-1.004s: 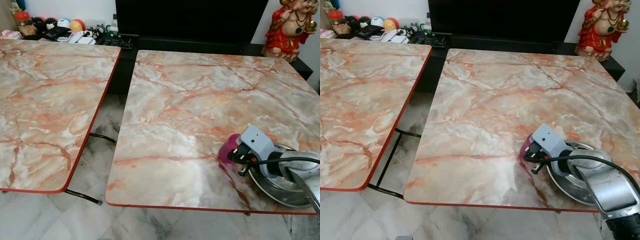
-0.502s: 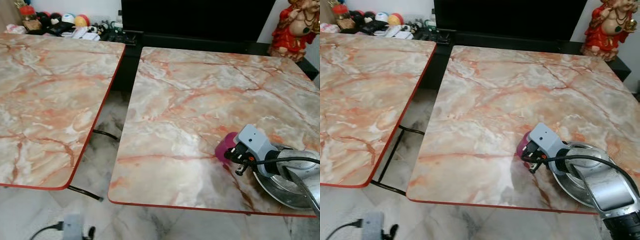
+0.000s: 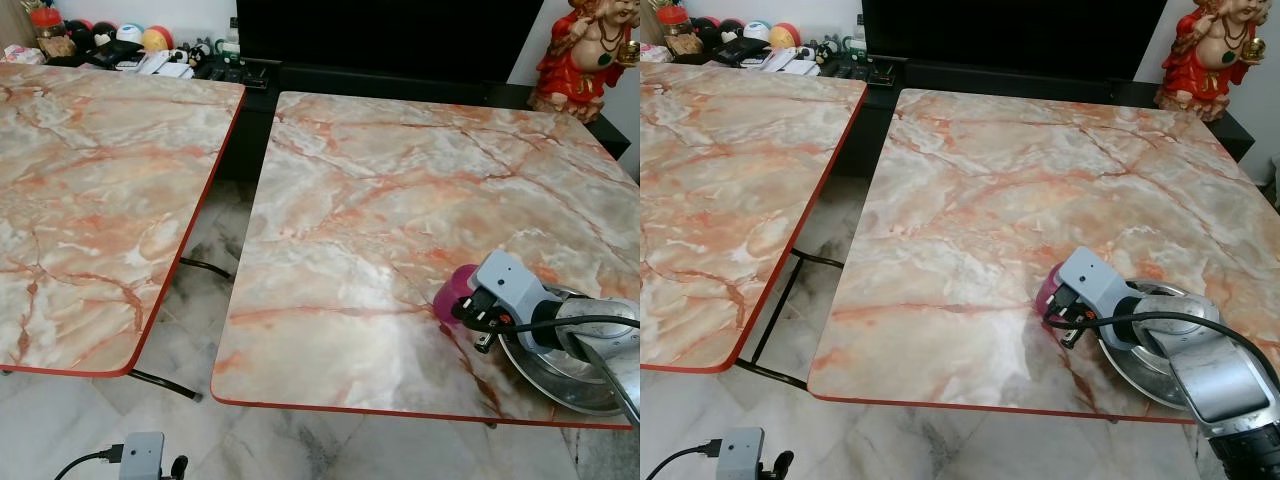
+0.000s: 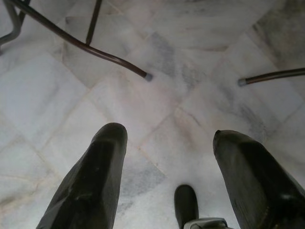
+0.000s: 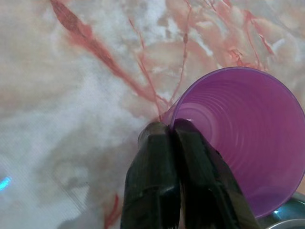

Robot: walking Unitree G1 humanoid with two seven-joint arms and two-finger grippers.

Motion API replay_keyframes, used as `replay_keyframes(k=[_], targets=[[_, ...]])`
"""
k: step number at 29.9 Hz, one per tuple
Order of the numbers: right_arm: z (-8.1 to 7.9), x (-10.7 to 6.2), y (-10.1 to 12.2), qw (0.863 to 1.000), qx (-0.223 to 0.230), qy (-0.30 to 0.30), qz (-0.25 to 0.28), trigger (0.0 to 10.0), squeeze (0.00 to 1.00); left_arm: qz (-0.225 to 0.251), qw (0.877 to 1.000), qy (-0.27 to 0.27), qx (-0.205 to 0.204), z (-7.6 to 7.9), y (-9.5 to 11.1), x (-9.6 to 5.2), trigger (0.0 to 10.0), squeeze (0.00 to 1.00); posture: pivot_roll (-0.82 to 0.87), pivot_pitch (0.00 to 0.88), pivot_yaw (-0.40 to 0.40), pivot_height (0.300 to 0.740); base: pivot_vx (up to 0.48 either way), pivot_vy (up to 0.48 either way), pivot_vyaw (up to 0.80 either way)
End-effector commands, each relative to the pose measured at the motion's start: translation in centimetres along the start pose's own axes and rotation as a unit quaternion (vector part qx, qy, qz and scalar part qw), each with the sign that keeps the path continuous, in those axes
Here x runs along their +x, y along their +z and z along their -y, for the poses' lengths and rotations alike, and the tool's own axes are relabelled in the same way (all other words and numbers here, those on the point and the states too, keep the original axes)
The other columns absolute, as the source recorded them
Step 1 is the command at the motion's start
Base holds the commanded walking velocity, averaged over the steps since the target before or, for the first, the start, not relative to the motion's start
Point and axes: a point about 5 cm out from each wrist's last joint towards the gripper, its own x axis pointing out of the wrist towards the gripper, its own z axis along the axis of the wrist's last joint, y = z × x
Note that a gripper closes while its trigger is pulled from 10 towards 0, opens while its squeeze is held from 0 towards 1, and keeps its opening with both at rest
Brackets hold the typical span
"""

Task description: Setting the table

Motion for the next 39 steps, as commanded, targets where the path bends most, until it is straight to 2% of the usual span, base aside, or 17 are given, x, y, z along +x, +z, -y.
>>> replay_keyframes(k=[1,13,14,15,16,18,19,20,21,39], targets=[[0.2,-0.3,-0.3,1.0,-0.012,-0.002,-0.013,10.0,0.0,-0.014,1.0,0.003,-0.005,-0.3,-0.7,-0.3,10.0,0.0,-0.13,0.153,-0.061,0.74,0.0,0.0,0.0],[0.8,-0.6,-0.5,0.999,-0.018,-0.017,-0.023,10.0,0.0,-0.02,1.0,-0.003,-0.011,-0.2,-1.0,-0.4,10.0,0.0,-0.14,0.152,-0.061,0.74,0.0,0.0,0.0],[0.9,-0.7,-0.4,0.999,-0.019,-0.018,-0.023,10.0,0.19,-0.021,1.0,-0.003,-0.011,-0.2,-1.0,-0.4,10.0,0.0,-0.14,0.152,-0.062,0.74,0.0,0.0,0.0],[0.9,-0.7,-0.4,0.999,-0.019,-0.019,-0.023,10.0,0.19,-0.022,1.0,-0.003,-0.011,-0.2,-1.0,-0.4,10.0,0.0,-0.14,0.152,-0.062,0.74,0.0,0.0,0.0],[1.0,-0.7,-0.4,0.999,-0.019,-0.019,-0.022,10.0,0.52,-0.022,1.0,-0.003,-0.011,-0.3,-1.1,-0.4,10.0,0.0,-0.14,0.152,-0.062,0.74,0.0,0.0,0.0],[1.1,-0.7,-0.2,0.999,-0.017,-0.023,-0.018,10.0,0.49,-0.023,1.0,-0.002,-0.011,-0.3,-1.1,-0.4,10.0,0.0,-0.14,0.152,-0.061,0.74,0.0,0.0,0.0],[1.1,-0.6,-0.1,0.999,-0.018,-0.024,-0.017,10.0,0.38,-0.024,1.0,-0.003,-0.012,-0.3,-1.1,-0.4,10.0,0.0,-0.14,0.152,-0.061,0.74,0.0,0.0,0.0],[1.1,-0.6,-0.1,0.999,-0.018,-0.025,-0.017,10.0,0.38,-0.025,1.0,-0.003,-0.012,-0.3,-1.1,-0.4,10.0,0.0,-0.14,0.152,-0.061,0.74,0.0,0.0,0.0],[1.1,-0.6,-0.1,0.999,-0.02,-0.024,-0.017,10.0,0.0,-0.026,1.0,-0.003,-0.011,-0.3,-1.1,-0.4,10.0,0.0,-0.14,0.152,-0.061,0.74,0.0,0.0,0.0],[1.5,-0.9,0.0,0.999,-0.036,-0.033,-0.018,10.0,0.0,-0.042,0.999,-0.004,-0.013,0.1,-1.8,-0.5,10.0,0.0,-0.14,0.149,-0.061,0.74,0.0,0.0,0.0]])
